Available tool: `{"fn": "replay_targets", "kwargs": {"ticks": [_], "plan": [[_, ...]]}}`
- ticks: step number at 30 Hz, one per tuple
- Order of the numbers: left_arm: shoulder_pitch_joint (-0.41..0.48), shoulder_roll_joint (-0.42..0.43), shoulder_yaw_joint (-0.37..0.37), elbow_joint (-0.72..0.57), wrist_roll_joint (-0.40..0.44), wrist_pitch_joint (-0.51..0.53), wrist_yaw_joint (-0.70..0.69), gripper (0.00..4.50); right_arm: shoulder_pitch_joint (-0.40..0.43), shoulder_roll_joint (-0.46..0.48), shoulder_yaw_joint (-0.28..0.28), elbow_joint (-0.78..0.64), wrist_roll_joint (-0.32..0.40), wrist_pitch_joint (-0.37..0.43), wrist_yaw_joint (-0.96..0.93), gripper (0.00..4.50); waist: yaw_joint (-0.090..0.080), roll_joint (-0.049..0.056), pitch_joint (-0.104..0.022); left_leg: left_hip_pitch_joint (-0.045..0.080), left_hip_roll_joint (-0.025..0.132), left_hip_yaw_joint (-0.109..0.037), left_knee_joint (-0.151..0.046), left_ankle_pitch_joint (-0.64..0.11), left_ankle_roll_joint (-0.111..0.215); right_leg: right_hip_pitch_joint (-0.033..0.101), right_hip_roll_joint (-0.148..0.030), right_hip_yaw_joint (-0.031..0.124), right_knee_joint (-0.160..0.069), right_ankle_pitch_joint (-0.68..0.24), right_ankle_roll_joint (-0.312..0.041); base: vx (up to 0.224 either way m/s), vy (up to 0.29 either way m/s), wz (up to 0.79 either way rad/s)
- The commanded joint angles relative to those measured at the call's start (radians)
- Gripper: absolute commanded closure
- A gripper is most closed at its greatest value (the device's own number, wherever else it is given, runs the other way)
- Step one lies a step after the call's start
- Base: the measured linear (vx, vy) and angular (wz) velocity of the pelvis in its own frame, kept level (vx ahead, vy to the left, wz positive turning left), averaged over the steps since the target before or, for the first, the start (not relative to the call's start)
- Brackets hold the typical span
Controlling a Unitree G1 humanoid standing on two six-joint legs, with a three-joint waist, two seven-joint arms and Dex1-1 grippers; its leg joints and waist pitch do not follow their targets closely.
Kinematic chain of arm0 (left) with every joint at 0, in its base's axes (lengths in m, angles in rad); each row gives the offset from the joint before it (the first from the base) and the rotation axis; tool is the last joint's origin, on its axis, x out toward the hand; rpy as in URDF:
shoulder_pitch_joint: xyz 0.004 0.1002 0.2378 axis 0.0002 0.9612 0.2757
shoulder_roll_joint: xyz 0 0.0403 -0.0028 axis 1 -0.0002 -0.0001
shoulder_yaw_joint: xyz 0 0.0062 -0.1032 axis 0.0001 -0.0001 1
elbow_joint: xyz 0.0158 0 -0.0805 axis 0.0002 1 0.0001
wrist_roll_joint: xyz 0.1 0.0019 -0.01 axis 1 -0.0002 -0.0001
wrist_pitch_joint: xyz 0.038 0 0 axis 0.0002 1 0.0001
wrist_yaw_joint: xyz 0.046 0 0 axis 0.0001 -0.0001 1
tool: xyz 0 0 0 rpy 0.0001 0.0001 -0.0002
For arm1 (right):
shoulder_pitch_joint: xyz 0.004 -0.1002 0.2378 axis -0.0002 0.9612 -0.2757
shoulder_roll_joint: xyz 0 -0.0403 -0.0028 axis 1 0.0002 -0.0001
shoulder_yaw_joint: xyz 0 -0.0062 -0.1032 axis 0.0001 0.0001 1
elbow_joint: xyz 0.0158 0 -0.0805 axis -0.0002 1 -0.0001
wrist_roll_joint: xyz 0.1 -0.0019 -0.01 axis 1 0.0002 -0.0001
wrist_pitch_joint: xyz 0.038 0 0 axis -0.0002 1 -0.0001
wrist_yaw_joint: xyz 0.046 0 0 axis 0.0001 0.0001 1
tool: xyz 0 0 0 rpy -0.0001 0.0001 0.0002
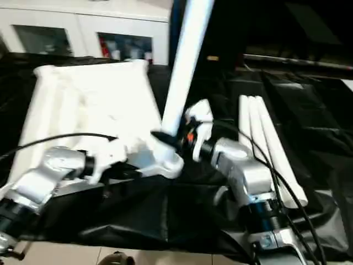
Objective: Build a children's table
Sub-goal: Insert table leg to table base
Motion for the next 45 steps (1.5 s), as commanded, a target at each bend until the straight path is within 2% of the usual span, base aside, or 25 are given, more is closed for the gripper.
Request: {"fn": "replay_targets", "kwargs": {"ticks": [1,9,12,13,15,19,21,27,28,34,36,38,41,43,44,45], "plan": [[-0.028,-0.024,-0.011,-0.002,0.004,-0.035,-0.001,4.50,0.003,-0.023,0.005,-0.001,-0.018,0.009,0.006,2.62,-0.007,0.004,-0.070,0.040,0.064,-0.022,-0.074,-0.187,-0.033,0.028,-0.093,0.049,-0.076,-0.067,-0.191,0.000,0.000,0.00],[-0.059,-0.044,-0.014,0.063,0.038,-0.049,0.012,4.50,0.021,-0.066,-0.004,-0.039,-0.003,0.057,0.029,2.62,-0.006,0.002,-0.071,0.037,0.062,-0.022,-0.071,-0.178,-0.019,0.030,-0.093,0.049,-0.078,-0.066,-0.185,0.000,0.000,0.00],[-0.065,-0.046,-0.012,0.078,0.045,-0.059,0.008,4.50,0.031,-0.081,0.000,-0.051,-0.003,0.069,0.040,2.62,-0.005,0.002,-0.071,0.036,0.064,-0.025,-0.073,-0.187,-0.023,0.031,-0.096,0.048,-0.078,-0.074,-0.182,0.000,0.000,0.00],[-0.066,-0.048,-0.010,0.077,0.040,-0.061,0.000,4.50,0.032,-0.082,0.005,-0.038,-0.012,0.061,0.035,2.62,-0.005,0.009,-0.071,0.036,0.065,-0.026,-0.073,-0.189,-0.025,0.031,-0.097,0.048,-0.077,-0.074,-0.183,0.000,0.000,0.00],[-0.066,-0.048,-0.009,0.076,0.037,-0.062,-0.005,4.50,0.032,-0.079,0.007,-0.028,-0.018,0.054,0.030,2.62,-0.008,0.006,-0.070,0.037,0.063,-0.025,-0.074,-0.205,-0.031,0.029,-0.095,0.048,-0.081,-0.089,-0.187,0.000,0.000,0.00],[-0.068,-0.048,-0.009,0.070,0.031,-0.066,-0.027,4.50,0.015,-0.032,0.025,0.088,-0.059,-0.020,-0.002,2.62,-0.013,0.013,-0.070,0.037,0.063,-0.027,-0.075,-0.228,-0.044,0.027,-0.096,0.047,-0.082,-0.105,-0.200,0.000,0.000,0.00],[-0.070,-0.047,-0.009,0.077,0.034,-0.072,-0.036,4.50,0.006,-0.014,0.020,0.129,-0.071,-0.044,-0.017,2.62,-0.016,0.012,-0.071,0.038,0.062,-0.026,-0.075,-0.231,-0.045,0.027,-0.094,0.047,-0.081,-0.095,-0.206,0.000,0.000,0.00],[-0.069,-0.041,-0.006,0.082,0.036,-0.079,-0.044,4.50,-0.014,0.007,-0.003,0.190,-0.061,-0.056,-0.036,2.62,-0.017,0.014,-0.070,0.040,0.064,-0.027,-0.078,-0.255,-0.048,0.027,-0.096,0.048,-0.083,-0.124,-0.204,0.000,0.000,0.00],[-0.067,-0.039,-0.004,0.082,0.038,-0.080,-0.041,4.50,-0.020,0.018,-0.015,0.222,-0.049,-0.058,-0.023,2.62,-0.018,0.017,-0.070,0.040,0.065,-0.028,-0.078,-0.258,-0.050,0.026,-0.096,0.048,-0.082,-0.116,-0.208,0.000,0.000,0.00],[-0.072,-0.051,0.004,0.101,0.048,-0.089,-0.015,4.50,-0.006,0.034,-0.058,0.272,-0.004,-0.059,0.020,2.62,-0.015,0.017,-0.071,0.040,0.065,-0.027,-0.078,-0.249,-0.043,0.028,-0.095,0.047,-0.080,-0.083,-0.216,0.000,0.000,0.00],[-0.071,-0.056,0.009,0.102,0.043,-0.077,-0.013,4.50,0.032,0.032,-0.084,0.277,0.013,-0.058,0.013,2.62,-0.013,0.019,-0.071,0.041,0.066,-0.027,-0.078,-0.257,-0.043,0.027,-0.097,0.048,-0.082,-0.093,-0.213,0.000,0.000,0.00],[-0.070,-0.057,0.010,0.102,0.042,-0.074,-0.013,4.50,0.050,0.031,-0.086,0.274,0.012,-0.063,0.010,2.62,-0.011,0.018,-0.072,0.041,0.066,-0.027,-0.079,-0.263,-0.043,0.027,-0.098,0.048,-0.083,-0.102,-0.212,0.000,0.000,0.00],[-0.072,-0.058,0.012,0.105,0.042,-0.075,-0.009,4.50,0.105,0.041,-0.099,0.261,0.010,-0.097,-0.005,2.62,-0.010,0.022,-0.071,0.040,0.067,-0.028,-0.081,-0.270,-0.045,0.026,-0.098,0.048,-0.085,-0.105,-0.204,0.000,0.000,0.00],[-0.074,-0.059,0.013,0.111,0.045,-0.078,-0.006,4.50,0.124,0.052,-0.113,0.259,0.013,-0.117,-0.014,2.62,-0.010,0.028,-0.071,0.042,0.067,-0.029,-0.082,-0.291,-0.049,0.023,-0.098,0.048,-0.087,-0.125,-0.204,0.000,0.000,0.00],[-0.074,-0.059,0.013,0.111,0.045,-0.078,-0.006,4.50,0.124,0.052,-0.113,0.259,0.013,-0.117,-0.014,2.62,-0.011,0.024,-0.069,0.042,0.066,-0.030,-0.083,-0.306,-0.051,0.023,-0.098,0.048,-0.089,-0.147,-0.201,0.000,0.000,0.00],[-0.075,-0.060,0.015,0.116,0.047,-0.082,-0.003,4.50,0.152,0.062,-0.126,0.243,0.013,-0.147,-0.031,2.62,-0.010,0.028,-0.068,0.044,0.066,-0.031,-0.084,-0.320,-0.054,0.022,-0.100,0.049,-0.092,-0.175,-0.197,0.000,0.000,0.00]]}}
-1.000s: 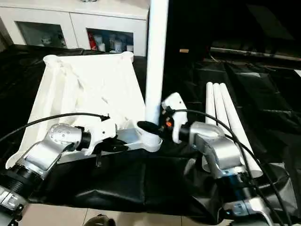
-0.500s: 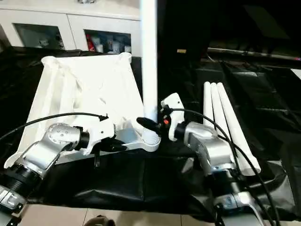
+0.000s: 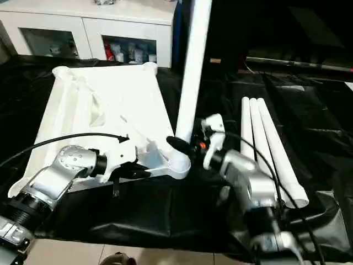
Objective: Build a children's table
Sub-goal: Insert table leg to table base
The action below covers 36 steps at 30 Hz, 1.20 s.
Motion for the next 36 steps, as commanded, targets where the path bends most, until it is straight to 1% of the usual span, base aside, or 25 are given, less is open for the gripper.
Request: {"fn": "replay_targets", "kwargs": {"ticks": [1,2,3,5,6,7,8,11,12,13,15,17,18,20,21,24,25,27,28,29,30,32,33,35,36], "plan": [[-0.027,-0.005,0.011,-0.003,0.012,-0.028,0.004,4.50,0.083,-0.006,0.004,0.043,-0.037,-0.007,-0.038,2.62,-0.007,0.019,-0.060,0.041,0.067,-0.032,-0.085,-0.326,-0.058,0.018,-0.100,0.049,-0.092,-0.188,-0.194,0.000,0.000,0.00],[-0.029,-0.006,0.011,0.000,0.012,-0.030,0.005,4.50,0.097,-0.004,0.004,0.036,-0.040,-0.022,-0.041,2.62,-0.007,0.019,-0.059,0.043,0.068,-0.033,-0.087,-0.348,-0.063,0.015,-0.099,0.050,-0.096,-0.208,-0.185,0.000,0.000,0.00],[-0.032,-0.008,0.013,0.006,0.015,-0.034,0.010,4.50,0.117,-0.002,0.012,0.028,-0.063,-0.079,-0.054,2.62,-0.008,0.018,-0.058,0.044,0.068,-0.034,-0.089,-0.367,-0.067,0.015,-0.100,0.050,-0.098,-0.226,-0.182,0.000,0.000,0.00],[-0.038,-0.011,0.015,0.016,0.017,-0.037,0.015,4.50,0.132,0.002,0.018,0.024,-0.078,-0.123,-0.062,2.62,-0.009,0.020,-0.054,0.048,0.067,-0.036,-0.092,-0.402,-0.073,0.013,-0.102,0.051,-0.104,-0.276,-0.175,0.000,0.000,0.00],[-0.043,-0.014,0.016,0.025,0.019,-0.040,0.020,4.50,0.149,0.012,0.019,0.018,-0.086,-0.155,-0.066,2.62,-0.010,0.020,-0.050,0.053,0.068,-0.038,-0.095,-0.432,-0.076,0.011,-0.103,0.052,-0.111,-0.322,-0.170,0.000,0.000,0.00],[-0.044,-0.015,0.017,0.027,0.020,-0.041,0.021,4.50,0.152,0.014,0.018,0.017,-0.086,-0.161,-0.067,2.62,-0.011,0.020,-0.048,0.055,0.068,-0.038,-0.095,-0.449,-0.077,0.009,-0.105,0.052,-0.115,-0.351,-0.167,0.000,0.000,0.00],[-0.045,-0.015,0.017,0.028,0.020,-0.042,0.022,4.50,0.153,0.016,0.018,0.018,-0.087,-0.165,-0.069,2.62,-0.011,0.019,-0.047,0.060,0.069,-0.042,-0.096,-0.474,-0.082,0.009,-0.109,0.054,-0.120,-0.393,-0.161,0.000,0.000,0.00],[-0.049,-0.018,0.017,0.038,0.021,-0.044,0.024,4.50,0.160,0.032,0.008,0.030,-0.093,-0.198,-0.077,2.62,-0.014,0.020,-0.048,0.060,0.070,-0.045,-0.101,-0.484,-0.085,0.009,-0.106,0.054,-0.120,-0.386,-0.162,0.000,0.000,0.00],[-0.049,-0.017,0.017,0.039,0.022,-0.046,0.025,4.50,0.163,0.043,0.003,0.041,-0.090,-0.213,-0.080,2.62,-0.014,0.023,-0.049,0.060,0.070,-0.043,-0.101,-0.484,-0.084,0.007,-0.106,0.056,-0.119,-0.360,-0.169,0.000,0.000,0.00],[-0.049,-0.017,0.018,0.040,0.023,-0.048,0.026,4.50,0.166,0.049,0.000,0.047,-0.087,-0.225,-0.083,2.62,-0.014,0.023,-0.049,0.058,0.070,-0.043,-0.102,-0.482,-0.082,0.009,-0.106,0.055,-0.118,-0.352,-0.171,0.000,0.000,0.00],[-0.049,-0.017,0.021,0.043,0.026,-0.051,0.027,4.50,0.175,0.056,0.007,0.058,-0.086,-0.260,-0.081,2.62,-0.015,0.023,-0.049,0.056,0.070,-0.043,-0.104,-0.476,-0.079,0.009,-0.106,0.055,-0.118,-0.340,-0.171,0.000,0.000,0.00],[-0.049,-0.017,0.022,0.043,0.027,-0.052,0.026,4.50,0.178,0.055,0.012,0.060,-0.087,-0.270,-0.079,2.62,-0.015,0.022,-0.048,0.056,0.070,-0.043,-0.105,-0.474,-0.076,0.011,-0.105,0.054,-0.118,-0.342,-0.171,0.000,0.000,0.00],[-0.047,-0.015,0.023,0.042,0.029,-0.054,0.026,4.50,0.184,0.045,0.032,0.059,-0.106,-0.290,-0.069,2.62,-0.014,0.022,-0.048,0.056,0.070,-0.042,-0.104,-0.472,-0.074,0.010,-0.107,0.055,-0.121,-0.357,-0.168,0.000,0.000,0.00],[-0.045,-0.013,0.024,0.041,0.030,-0.056,0.027,4.50,0.189,0.035,0.054,0.057,-0.132,-0.312,-0.056,2.62,-0.014,0.022,-0.048,0.056,0.070,-0.043,-0.105,-0.470,-0.072,0.009,-0.106,0.055,-0.121,-0.362,-0.164,0.000,0.000,0.00],[-0.044,-0.013,0.024,0.041,0.031,-0.057,0.028,4.50,0.190,0.031,0.062,0.057,-0.143,-0.321,-0.050,2.62,-0.014,0.020,-0.048,0.054,0.070,-0.043,-0.106,-0.465,-0.071,0.011,-0.107,0.056,-0.122,-0.362,-0.163,0.000,0.000,0.00],[-0.044,-0.013,0.023,0.042,0.033,-0.059,0.029,4.50,0.189,0.024,0.080,0.068,-0.167,-0.344,-0.034,2.62,-0.015,0.019,-0.046,0.054,0.071,-0.042,-0.107,-0.465,-0.067,0.010,-0.107,0.057,-0.123,-0.375,-0.158,0.000,0.000,0.00],[-0.043,-0.014,0.023,0.041,0.033,-0.059,0.030,4.50,0.186,0.023,0.086,0.072,-0.172,-0.343,-0.034,2.62,-0.014,0.020,-0.046,0.055,0.071,-0.043,-0.107,-0.468,-0.067,0.008,-0.108,0.057,-0.124,-0.381,-0.158,0.000,0.000,0.00],[-0.040,-0.014,0.022,0.035,0.033,-0.057,0.030,4.50,0.175,0.023,0.098,0.079,-0.177,-0.338,-0.028,2.62,-0.015,0.016,-0.045,0.054,0.071,-0.043,-0.108,-0.468,-0.065,0.009,-0.107,0.057,-0.125,-0.394,-0.156,0.000,0.000,0.00],[-0.038,-0.015,0.021,0.032,0.034,-0.056,0.031,4.50,0.169,0.023,0.105,0.082,-0.176,-0.334,-0.021,2.62,-0.016,0.017,-0.044,0.055,0.071,-0.044,-0.108,-0.475,-0.065,0.007,-0.108,0.057,-0.126,-0.410,-0.154,0.000,0.000,0.00],[-0.037,-0.016,0.021,0.030,0.034,-0.055,0.031,4.50,0.166,0.022,0.108,0.082,-0.173,-0.327,-0.014,2.62,-0.017,0.010,-0.043,0.055,0.071,-0.044,-0.108,-0.478,-0.062,0.007,-0.110,0.058,-0.128,-0.429,-0.151,0.000,0.000,0.00],[-0.036,-0.016,0.020,0.029,0.034,-0.055,0.031,4.50,0.164,0.020,0.113,0.082,-0.167,-0.313,-0.006,2.62,-0.016,0.013,-0.042,0.055,0.071,-0.045,-0.108,-0.482,-0.062,0.006,-0.111,0.058,-0.129,-0.446,-0.147,0.000,0.000,0.00],[-0.033,-0.015,0.018,0.026,0.035,-0.055,0.031,4.50,0.157,0.016,0.122,0.083,-0.156,-0.278,0.008,2.62,-0.018,0.007,-0.041,0.056,0.071,-0.045,-0.109,-0.489,-0.062,0.004,-0.109,0.058,-0.132,-0.463,-0.141,0.000,0.000,0.00],[-0.031,-0.015,0.018,0.022,0.036,-0.055,0.030,4.50,0.150,0.015,0.119,0.092,-0.143,-0.248,0.021,2.62,-0.017,0.008,-0.042,0.056,0.071,-0.045,-0.110,-0.484,-0.061,0.005,-0.110,0.058,-0.132,-0.467,-0.139,0.000,0.000,0.00],[-0.031,-0.014,0.018,0.022,0.036,-0.055,0.030,4.50,0.149,0.016,0.118,0.094,-0.142,-0.245,0.023,2.62,-0.016,0.008,-0.042,0.056,0.072,-0.045,-0.109,-0.480,-0.059,0.003,-0.111,0.059,-0.132,-0.466,-0.139,0.000,0.000,0.00],[-0.029,-0.013,0.019,0.020,0.036,-0.057,0.029,4.50,0.140,0.011,0.116,0.109,-0.136,-0.225,0.044,2.62,-0.016,0.006,-0.041,0.057,0.072,-0.044,-0.110,-0.484,-0.061,0.001,-0.111,0.060,-0.134,-0.467,-0.136,0.000,0.000,0.00]]}}
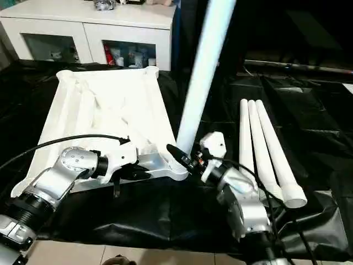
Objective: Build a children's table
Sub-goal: Insert table leg to table base, then rotate leg to tighten
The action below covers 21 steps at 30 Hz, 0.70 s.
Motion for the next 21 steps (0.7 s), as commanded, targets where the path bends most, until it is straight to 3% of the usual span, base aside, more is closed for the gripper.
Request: {"fn": "replay_targets", "kwargs": {"ticks": [1,8,11,17,21], "plan": [[-0.021,0.000,0.019,-0.030,0.015,-0.022,0.025,4.50,0.039,-0.012,0.046,0.110,-0.017,0.103,0.052,2.62,-0.011,0.006,-0.038,0.035,0.074,-0.046,-0.095,-0.485,-0.062,-0.010,-0.111,0.059,-0.118,-0.466,-0.140,0.000,0.000,0.00],[-0.020,0.005,0.017,-0.029,0.017,-0.037,0.018,4.50,0.006,-0.048,0.084,0.172,-0.042,0.127,0.135,2.62,-0.012,0.002,-0.035,0.041,0.074,-0.048,-0.095,-0.521,-0.068,-0.016,-0.115,0.060,-0.127,-0.537,-0.125,0.000,0.000,0.00],[-0.021,0.010,0.013,-0.026,0.019,-0.061,0.005,4.50,-0.019,-0.058,0.100,0.216,-0.079,0.079,0.145,2.62,-0.013,0.002,-0.037,0.036,0.074,-0.049,-0.098,-0.504,-0.066,-0.011,-0.114,0.058,-0.125,-0.513,-0.128,0.000,0.000,0.00],[-0.015,0.030,0.014,-0.036,-0.001,-0.115,-0.053,4.50,-0.027,-0.076,0.113,0.261,-0.090,0.021,0.229,2.62,-0.011,-0.001,-0.042,0.039,0.076,-0.042,-0.101,-0.463,-0.058,-0.008,-0.108,0.060,-0.121,-0.412,-0.146,0.000,0.000,0.00],[-0.014,0.053,0.019,-0.041,-0.025,-0.139,-0.106,4.50,-0.022,-0.081,0.107,0.272,-0.075,0.010,0.262,2.62,-0.012,-0.004,-0.053,0.033,0.074,-0.033,-0.102,-0.376,-0.039,0.007,-0.098,0.053,-0.102,-0.213,-0.186,0.000,0.000,0.00]]}}
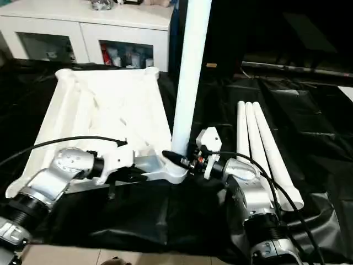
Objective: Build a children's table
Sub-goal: Rotate leg to tighten
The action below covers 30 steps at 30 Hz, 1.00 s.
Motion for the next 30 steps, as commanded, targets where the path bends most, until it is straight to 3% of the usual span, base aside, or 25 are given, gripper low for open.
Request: {"fn": "replay_targets", "kwargs": {"ticks": [1,4,8,11,17,21,23,28,30], "plan": [[-0.022,0.009,0.022,-0.042,-0.031,-0.059,-0.041,4.50,0.075,-0.023,0.074,0.143,-0.070,0.055,0.024,2.62,-0.009,0.014,-0.044,0.025,0.074,-0.036,-0.082,-0.359,-0.034,0.008,-0.099,0.053,-0.084,-0.191,-0.186,0.074,-0.002,-0.04],[-0.025,0.034,0.033,-0.032,-0.047,-0.099,-0.084,4.50,0.081,-0.028,0.068,0.165,-0.067,0.023,0.043,2.62,-0.010,0.015,-0.049,0.023,0.074,-0.031,-0.077,-0.293,-0.015,0.015,-0.094,0.048,-0.072,-0.070,-0.208,0.036,-0.001,-0.02],[-0.020,0.058,0.042,-0.032,-0.068,-0.114,-0.134,4.50,0.087,-0.035,0.071,0.182,-0.078,0.003,0.063,2.62,-0.010,0.016,-0.050,0.025,0.074,-0.026,-0.074,-0.281,-0.010,0.017,-0.092,0.047,-0.067,-0.029,-0.221,0.000,0.000,0.00],[-0.020,0.069,0.042,-0.025,-0.063,-0.120,-0.139,4.50,0.085,-0.031,0.069,0.187,-0.081,0.000,0.065,2.62,-0.010,0.017,-0.047,0.027,0.075,-0.025,-0.076,-0.297,-0.011,0.017,-0.092,0.048,-0.070,-0.051,-0.223,0.000,0.000,0.00],[-0.029,0.062,0.047,0.008,-0.030,-0.082,-0.064,4.50,0.045,-0.008,0.040,0.267,-0.104,-0.027,-0.046,2.62,-0.014,0.017,-0.041,0.032,0.077,-0.028,-0.083,-0.365,-0.040,0.012,-0.099,0.051,-0.081,-0.181,-0.215,0.000,0.000,0.00],[-0.031,0.030,0.062,0.029,-0.014,-0.018,0.033,4.50,-0.006,0.020,-0.007,0.362,-0.122,-0.016,-0.248,2.62,-0.035,0.017,-0.021,0.043,0.075,-0.045,-0.091,-0.520,-0.080,-0.002,-0.112,0.053,-0.110,-0.517,-0.155,-0.042,-0.001,-0.04],[-0.030,0.019,0.068,0.029,-0.018,-0.004,0.051,4.50,-0.015,0.025,-0.015,0.378,-0.125,-0.014,-0.285,2.62,-0.043,0.017,-0.020,0.044,0.074,-0.055,-0.094,-0.561,-0.091,-0.002,-0.116,0.050,-0.120,-0.611,-0.119,-0.058,0.013,-0.15],[-0.017,-0.023,0.079,0.012,-0.029,0.049,0.108,4.50,-0.046,0.054,-0.042,0.430,-0.123,-0.011,-0.415,2.62,-0.061,0.024,-0.018,0.051,0.071,-0.069,-0.103,-0.683,-0.107,-0.010,-0.105,0.037,-0.129,-0.584,-0.109,-0.056,0.032,-0.16],[-0.013,-0.027,0.078,0.006,-0.027,0.054,0.114,4.50,-0.051,0.058,-0.037,0.443,-0.127,-0.019,-0.432,2.62,-0.061,0.026,-0.016,0.060,0.070,-0.070,-0.101,-0.715,-0.108,-0.017,-0.106,0.034,-0.135,-0.603,-0.103,-0.052,0.030,-0.13]]}}
